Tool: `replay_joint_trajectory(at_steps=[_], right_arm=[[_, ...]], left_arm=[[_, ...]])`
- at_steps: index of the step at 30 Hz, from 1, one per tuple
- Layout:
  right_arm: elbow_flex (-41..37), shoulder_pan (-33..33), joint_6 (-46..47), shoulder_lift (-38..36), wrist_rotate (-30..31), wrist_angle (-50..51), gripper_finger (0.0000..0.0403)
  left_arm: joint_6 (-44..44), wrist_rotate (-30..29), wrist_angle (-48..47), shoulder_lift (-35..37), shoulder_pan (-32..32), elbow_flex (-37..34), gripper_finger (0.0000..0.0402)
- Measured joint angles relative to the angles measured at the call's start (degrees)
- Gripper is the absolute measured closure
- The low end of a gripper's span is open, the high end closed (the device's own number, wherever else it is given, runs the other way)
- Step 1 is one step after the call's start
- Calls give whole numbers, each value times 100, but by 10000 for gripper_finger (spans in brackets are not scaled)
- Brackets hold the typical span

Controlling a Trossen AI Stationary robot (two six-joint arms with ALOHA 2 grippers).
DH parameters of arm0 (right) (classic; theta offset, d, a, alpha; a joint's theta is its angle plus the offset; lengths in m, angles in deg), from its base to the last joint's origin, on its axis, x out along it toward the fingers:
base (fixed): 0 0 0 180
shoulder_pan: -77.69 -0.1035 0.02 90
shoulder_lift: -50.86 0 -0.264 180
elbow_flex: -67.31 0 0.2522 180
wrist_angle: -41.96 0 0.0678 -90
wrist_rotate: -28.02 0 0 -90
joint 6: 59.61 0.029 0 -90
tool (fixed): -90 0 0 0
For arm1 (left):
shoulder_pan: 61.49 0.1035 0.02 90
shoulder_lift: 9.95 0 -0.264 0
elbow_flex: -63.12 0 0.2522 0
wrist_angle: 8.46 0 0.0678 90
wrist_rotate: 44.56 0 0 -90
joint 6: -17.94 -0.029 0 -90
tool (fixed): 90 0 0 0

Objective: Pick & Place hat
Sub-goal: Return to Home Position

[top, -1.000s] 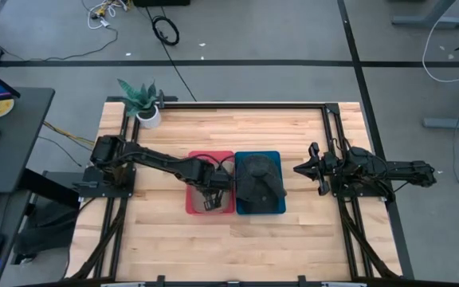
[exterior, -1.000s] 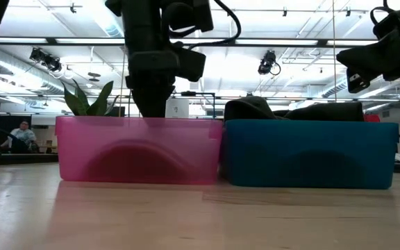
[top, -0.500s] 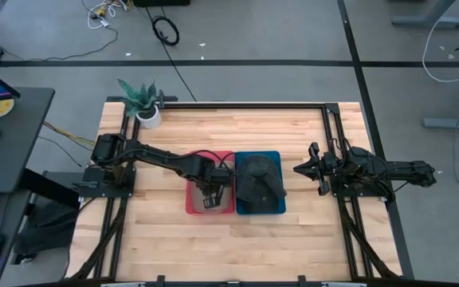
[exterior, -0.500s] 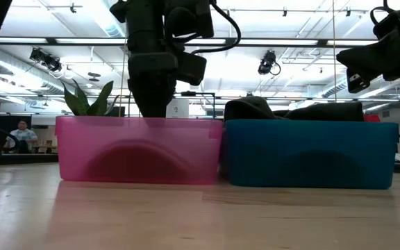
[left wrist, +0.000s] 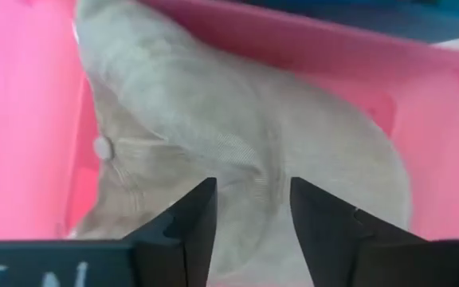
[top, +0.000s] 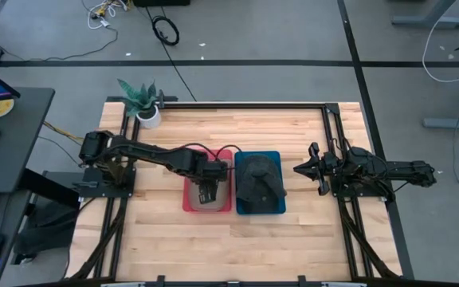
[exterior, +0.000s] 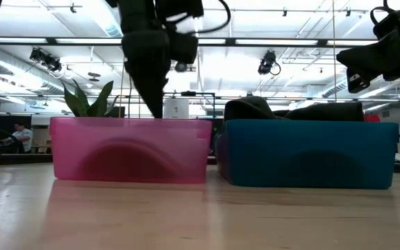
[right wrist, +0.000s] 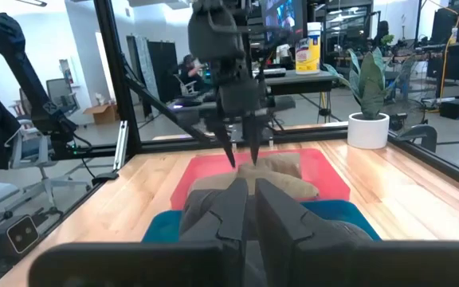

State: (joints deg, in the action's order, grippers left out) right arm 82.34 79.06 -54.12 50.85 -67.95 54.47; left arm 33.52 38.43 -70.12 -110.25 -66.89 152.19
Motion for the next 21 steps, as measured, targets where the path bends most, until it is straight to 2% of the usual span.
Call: replay_joint_trajectory(at_steps=[8,11,14,16,21], right_arm=[[0,-1,0,0,-1,1,372],[0,-1,-1,0,-2,-1,372],[0,-2,0,0,-1,-1,372],[0,0,-2,0,0,1,372],[0,-1,-1,0,1,2,372]], left_arm=[[-258,-10,48,516,-4,13,234],[-921,-49,142,585,-127,-1,236],[-1515,-20,727,602,-250,-134,236],[-1588,50,1199,638,-248,-256,236],[-1600,177,1507,852,-40,-740,236]])
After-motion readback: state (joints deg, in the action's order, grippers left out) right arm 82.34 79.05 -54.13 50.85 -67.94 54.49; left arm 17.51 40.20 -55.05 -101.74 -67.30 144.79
